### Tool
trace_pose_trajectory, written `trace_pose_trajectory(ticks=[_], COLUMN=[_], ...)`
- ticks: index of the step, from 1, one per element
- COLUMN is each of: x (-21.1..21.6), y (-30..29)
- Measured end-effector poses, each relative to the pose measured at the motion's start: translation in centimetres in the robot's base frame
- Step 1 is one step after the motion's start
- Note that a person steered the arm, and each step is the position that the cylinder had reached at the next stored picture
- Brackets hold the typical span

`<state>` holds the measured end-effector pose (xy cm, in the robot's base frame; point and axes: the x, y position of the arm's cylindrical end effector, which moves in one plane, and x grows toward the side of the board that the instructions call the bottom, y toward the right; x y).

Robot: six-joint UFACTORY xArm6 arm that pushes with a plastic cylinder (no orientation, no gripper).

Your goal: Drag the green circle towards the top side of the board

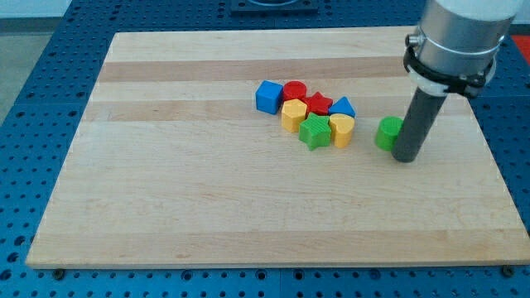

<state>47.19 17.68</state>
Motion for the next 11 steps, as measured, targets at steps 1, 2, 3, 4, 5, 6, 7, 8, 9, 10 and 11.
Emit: trace_pose_trajectory(ticks=[1, 2, 3, 4, 5, 6, 7, 8, 9, 10, 11], x=[-1.7, -3.2, -1.8, 0.7, 0.6, -0.8, -2.9, -4.7, -6.0, -7.1, -8.9], y=[1.4, 1.6, 1.6, 0.3, -1.2, -1.2, -1.3, -1.8, -1.9, -1.9, -1.9])
